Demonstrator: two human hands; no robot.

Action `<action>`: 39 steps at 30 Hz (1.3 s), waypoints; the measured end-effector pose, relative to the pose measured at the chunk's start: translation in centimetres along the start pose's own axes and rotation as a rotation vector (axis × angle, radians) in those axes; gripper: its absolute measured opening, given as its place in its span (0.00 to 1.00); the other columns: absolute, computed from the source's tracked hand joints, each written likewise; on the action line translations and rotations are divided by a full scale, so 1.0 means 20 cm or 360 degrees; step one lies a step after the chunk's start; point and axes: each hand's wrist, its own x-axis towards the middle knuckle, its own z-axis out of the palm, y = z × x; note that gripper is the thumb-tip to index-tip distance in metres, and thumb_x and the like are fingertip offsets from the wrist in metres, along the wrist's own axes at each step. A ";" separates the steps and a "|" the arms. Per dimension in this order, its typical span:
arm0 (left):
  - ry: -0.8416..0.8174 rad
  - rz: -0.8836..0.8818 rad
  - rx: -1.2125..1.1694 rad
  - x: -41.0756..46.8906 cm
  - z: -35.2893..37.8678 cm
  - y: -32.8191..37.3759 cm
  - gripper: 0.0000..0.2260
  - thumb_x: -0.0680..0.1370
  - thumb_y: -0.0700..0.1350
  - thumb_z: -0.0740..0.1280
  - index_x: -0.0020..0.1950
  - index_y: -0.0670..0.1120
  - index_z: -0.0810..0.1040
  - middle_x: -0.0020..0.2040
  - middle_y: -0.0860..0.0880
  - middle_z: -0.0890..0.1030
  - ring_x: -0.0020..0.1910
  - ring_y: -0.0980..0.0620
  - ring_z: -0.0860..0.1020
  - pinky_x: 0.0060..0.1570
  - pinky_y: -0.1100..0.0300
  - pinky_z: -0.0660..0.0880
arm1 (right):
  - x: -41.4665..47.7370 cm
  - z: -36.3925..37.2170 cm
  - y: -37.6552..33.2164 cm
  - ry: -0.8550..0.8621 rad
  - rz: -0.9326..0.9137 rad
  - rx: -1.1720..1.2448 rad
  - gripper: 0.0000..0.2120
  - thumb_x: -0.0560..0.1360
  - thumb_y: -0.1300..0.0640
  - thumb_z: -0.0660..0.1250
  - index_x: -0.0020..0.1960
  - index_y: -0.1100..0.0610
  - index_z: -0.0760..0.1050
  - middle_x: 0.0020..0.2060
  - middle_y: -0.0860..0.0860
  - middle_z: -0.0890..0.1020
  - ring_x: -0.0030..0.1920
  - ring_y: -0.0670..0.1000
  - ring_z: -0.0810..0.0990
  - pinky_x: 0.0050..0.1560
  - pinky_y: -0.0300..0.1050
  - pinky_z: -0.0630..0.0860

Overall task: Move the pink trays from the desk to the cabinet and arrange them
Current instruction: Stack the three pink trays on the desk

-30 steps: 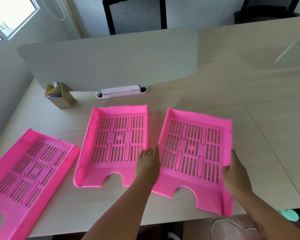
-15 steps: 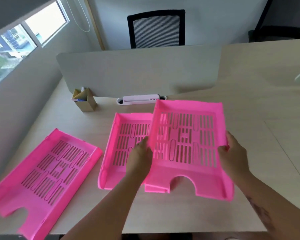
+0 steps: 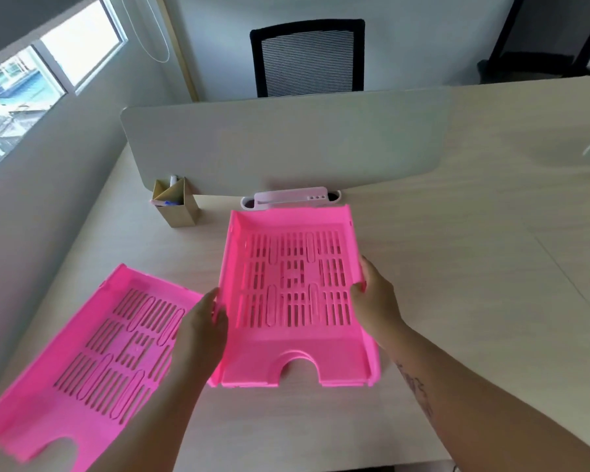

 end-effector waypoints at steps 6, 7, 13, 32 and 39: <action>-0.0088 -0.0016 -0.0050 0.03 0.07 -0.02 0.15 0.83 0.40 0.58 0.70 0.46 0.72 0.48 0.44 0.85 0.32 0.58 0.80 0.25 0.68 0.76 | 0.02 0.01 0.03 0.0076 0.0057 -0.0039 0.30 0.80 0.66 0.53 0.79 0.49 0.57 0.63 0.56 0.79 0.29 0.50 0.77 0.26 0.44 0.78; -0.0096 -0.0016 -0.0060 0.04 0.08 -0.02 0.15 0.82 0.40 0.59 0.69 0.46 0.72 0.48 0.45 0.85 0.32 0.60 0.80 0.24 0.70 0.75 | 0.02 0.01 0.03 0.0068 0.0065 -0.0048 0.29 0.80 0.66 0.53 0.79 0.49 0.57 0.62 0.56 0.80 0.29 0.50 0.77 0.26 0.44 0.77; -0.0145 -0.0120 -0.0070 0.06 0.10 -0.05 0.14 0.83 0.44 0.58 0.66 0.43 0.74 0.47 0.46 0.84 0.33 0.57 0.80 0.21 0.73 0.71 | 0.04 0.02 0.07 -0.0025 0.0086 -0.0151 0.28 0.82 0.63 0.53 0.79 0.49 0.52 0.51 0.53 0.82 0.25 0.46 0.72 0.23 0.38 0.72; -0.0318 -0.0675 -0.0808 -0.09 0.20 0.02 0.23 0.82 0.58 0.53 0.54 0.43 0.79 0.44 0.41 0.84 0.41 0.43 0.84 0.42 0.44 0.83 | 0.12 -0.03 0.16 -0.0123 0.0100 -0.0229 0.18 0.83 0.54 0.51 0.69 0.61 0.66 0.40 0.53 0.78 0.32 0.52 0.77 0.29 0.45 0.74; 0.0071 -0.0448 -0.0329 -0.16 0.04 0.01 0.18 0.83 0.53 0.56 0.49 0.45 0.81 0.36 0.50 0.80 0.33 0.53 0.79 0.33 0.58 0.78 | 0.06 0.09 -0.14 0.0177 -0.0745 -0.0328 0.21 0.79 0.62 0.60 0.71 0.65 0.68 0.71 0.60 0.70 0.72 0.58 0.68 0.71 0.54 0.67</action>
